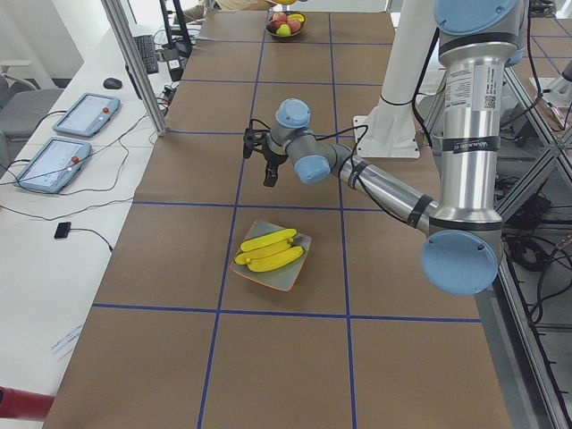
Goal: Transfer all bananas from basket to plate
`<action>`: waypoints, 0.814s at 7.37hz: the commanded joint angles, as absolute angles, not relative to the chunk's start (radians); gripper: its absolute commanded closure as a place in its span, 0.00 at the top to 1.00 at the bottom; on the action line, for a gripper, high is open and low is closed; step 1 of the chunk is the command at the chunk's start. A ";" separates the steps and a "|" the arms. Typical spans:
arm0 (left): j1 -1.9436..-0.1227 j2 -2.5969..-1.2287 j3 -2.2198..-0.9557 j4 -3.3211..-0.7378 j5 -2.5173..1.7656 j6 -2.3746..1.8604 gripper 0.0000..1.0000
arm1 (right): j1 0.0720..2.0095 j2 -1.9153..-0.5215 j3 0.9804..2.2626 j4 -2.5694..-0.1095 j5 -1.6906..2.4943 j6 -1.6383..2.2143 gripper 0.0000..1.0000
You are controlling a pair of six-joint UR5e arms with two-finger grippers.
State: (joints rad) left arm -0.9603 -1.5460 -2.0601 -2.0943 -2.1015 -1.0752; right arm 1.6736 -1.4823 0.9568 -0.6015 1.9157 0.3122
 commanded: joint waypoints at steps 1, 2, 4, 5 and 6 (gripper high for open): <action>-0.960 -1.551 -2.059 -2.094 -2.103 -1.077 1.00 | 1.686 -1.462 1.075 -0.691 1.870 0.374 0.00; -0.960 -1.557 -2.059 -2.094 -2.103 -1.077 1.00 | 1.686 -1.457 1.153 -0.746 1.870 0.452 0.00; -0.960 -1.572 -2.059 -2.094 -2.103 -1.081 1.00 | 1.683 -1.402 1.257 -0.848 1.871 0.646 0.00; -0.959 -1.584 -2.059 -2.098 -2.103 -1.095 1.00 | 1.663 -1.384 1.305 -0.885 1.878 0.755 0.00; -0.957 -1.615 -2.059 -2.100 -2.103 -1.117 1.00 | 1.601 -1.382 1.352 -0.890 1.878 0.884 0.00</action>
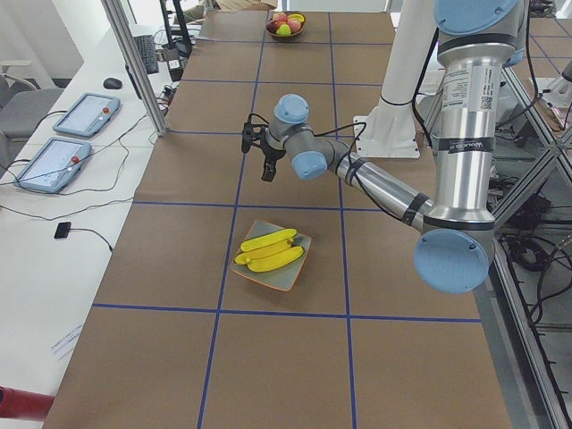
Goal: Transfer all bananas from basket to plate
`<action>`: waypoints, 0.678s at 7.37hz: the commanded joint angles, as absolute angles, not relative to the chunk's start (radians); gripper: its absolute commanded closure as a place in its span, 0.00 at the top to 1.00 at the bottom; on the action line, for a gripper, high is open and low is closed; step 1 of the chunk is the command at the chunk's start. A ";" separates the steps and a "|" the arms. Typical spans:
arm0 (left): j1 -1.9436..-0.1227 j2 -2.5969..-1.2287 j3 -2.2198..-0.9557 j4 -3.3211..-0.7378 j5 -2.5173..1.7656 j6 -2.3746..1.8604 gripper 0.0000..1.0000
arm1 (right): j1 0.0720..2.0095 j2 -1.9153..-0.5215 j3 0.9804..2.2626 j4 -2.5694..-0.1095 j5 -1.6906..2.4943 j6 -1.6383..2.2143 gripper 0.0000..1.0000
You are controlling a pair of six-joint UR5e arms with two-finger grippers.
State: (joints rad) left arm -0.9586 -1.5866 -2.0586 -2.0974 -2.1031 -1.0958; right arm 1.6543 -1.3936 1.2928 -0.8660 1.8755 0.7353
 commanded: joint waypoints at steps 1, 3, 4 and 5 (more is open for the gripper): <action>-0.956 -1.634 -2.057 -2.100 -2.102 -1.129 1.00 | 1.530 -1.381 1.399 -0.890 1.870 1.025 0.00; -0.948 -1.667 -2.054 -2.100 -2.100 -1.135 1.00 | 1.418 -1.300 1.426 -0.890 1.870 1.299 0.00; -0.928 -1.693 -2.052 -2.102 -2.097 -1.156 1.00 | 1.338 -1.252 1.454 -0.890 1.870 1.478 0.00; -0.917 -1.725 -2.052 -2.102 -2.097 -1.176 1.00 | 1.272 -1.221 1.495 -0.890 1.870 1.608 0.00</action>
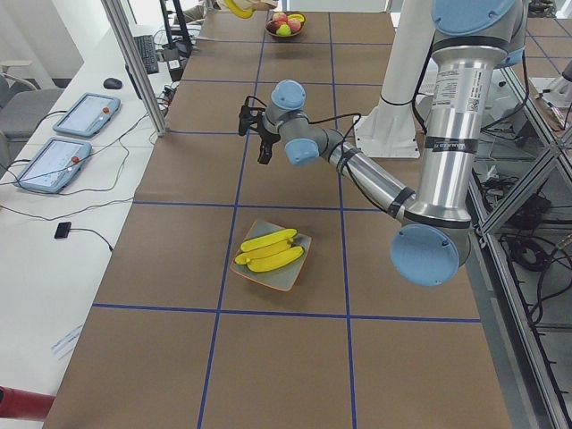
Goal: Transfer all bananas from basket to plate
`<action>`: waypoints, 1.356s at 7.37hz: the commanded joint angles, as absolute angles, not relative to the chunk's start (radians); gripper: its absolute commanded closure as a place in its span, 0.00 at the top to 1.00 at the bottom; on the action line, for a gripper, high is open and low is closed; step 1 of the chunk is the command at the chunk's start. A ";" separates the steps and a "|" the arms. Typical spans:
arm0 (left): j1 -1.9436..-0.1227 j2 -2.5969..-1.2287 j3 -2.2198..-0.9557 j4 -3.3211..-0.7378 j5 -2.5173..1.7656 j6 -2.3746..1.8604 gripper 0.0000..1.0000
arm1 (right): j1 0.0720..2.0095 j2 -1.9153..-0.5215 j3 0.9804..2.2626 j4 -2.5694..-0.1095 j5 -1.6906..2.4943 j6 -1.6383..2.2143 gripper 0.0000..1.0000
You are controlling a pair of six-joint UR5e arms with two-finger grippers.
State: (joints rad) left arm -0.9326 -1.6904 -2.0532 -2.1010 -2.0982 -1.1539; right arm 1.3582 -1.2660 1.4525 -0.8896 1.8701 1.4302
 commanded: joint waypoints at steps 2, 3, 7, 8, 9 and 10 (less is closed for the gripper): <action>-0.875 -1.857 -2.001 -2.097 -2.098 -1.279 1.00 | 1.154 -1.186 1.612 -0.891 1.868 1.821 0.00; -0.850 -1.915 -1.990 -2.097 -2.097 -1.343 1.00 | 1.106 -1.145 1.656 -0.920 1.868 1.892 0.00; -0.773 -2.078 -1.990 -2.111 -2.092 -1.476 1.00 | 0.901 -1.117 1.863 -0.959 1.868 1.925 0.00; -0.770 -2.086 -1.994 -2.111 -2.092 -1.476 1.00 | 0.864 -1.117 1.899 -0.959 1.867 1.925 0.00; -0.769 -2.088 -1.991 -2.132 -2.092 -1.477 1.00 | 0.823 -1.095 1.916 -0.959 1.844 1.925 0.00; -0.765 -2.088 -1.991 -2.149 -2.092 -1.482 1.00 | 0.771 -1.077 1.917 -0.957 1.798 1.924 0.00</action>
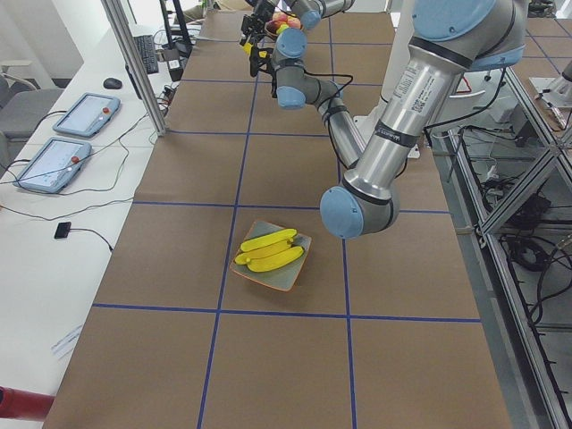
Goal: Transfer all bananas from basket to plate
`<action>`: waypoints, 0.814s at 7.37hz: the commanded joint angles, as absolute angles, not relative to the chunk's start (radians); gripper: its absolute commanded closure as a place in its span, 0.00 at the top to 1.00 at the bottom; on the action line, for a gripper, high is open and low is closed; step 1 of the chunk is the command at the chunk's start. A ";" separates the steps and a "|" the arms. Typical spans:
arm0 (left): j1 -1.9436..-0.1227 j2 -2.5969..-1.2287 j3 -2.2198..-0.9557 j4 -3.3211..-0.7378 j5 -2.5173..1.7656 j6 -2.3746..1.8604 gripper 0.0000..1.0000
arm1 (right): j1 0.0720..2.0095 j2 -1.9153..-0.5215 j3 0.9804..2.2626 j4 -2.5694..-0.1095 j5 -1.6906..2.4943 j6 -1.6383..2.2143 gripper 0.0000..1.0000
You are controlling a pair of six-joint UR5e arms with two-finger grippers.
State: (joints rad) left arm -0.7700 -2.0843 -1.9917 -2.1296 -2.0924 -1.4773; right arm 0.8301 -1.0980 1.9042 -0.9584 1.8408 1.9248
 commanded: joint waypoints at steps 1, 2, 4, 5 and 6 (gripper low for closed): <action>-0.761 -2.091 -1.990 -2.149 -2.092 -1.483 1.00 | 0.720 -1.054 1.922 -0.959 1.754 1.925 0.00; -0.759 -2.098 -1.990 -2.149 -2.092 -1.483 1.00 | 0.680 -1.043 1.933 -0.960 1.720 1.925 0.00; -0.729 -2.106 -1.988 -2.148 -2.070 -1.483 1.00 | 0.635 -0.975 1.950 -1.064 1.684 1.924 0.00; -0.707 -2.106 -1.988 -2.148 -2.040 -1.482 1.00 | 0.614 -0.950 1.974 -1.125 1.675 1.924 0.00; -0.703 -2.106 -1.990 -2.148 -2.037 -1.483 1.00 | 0.595 -0.948 1.983 -1.135 1.657 1.924 0.00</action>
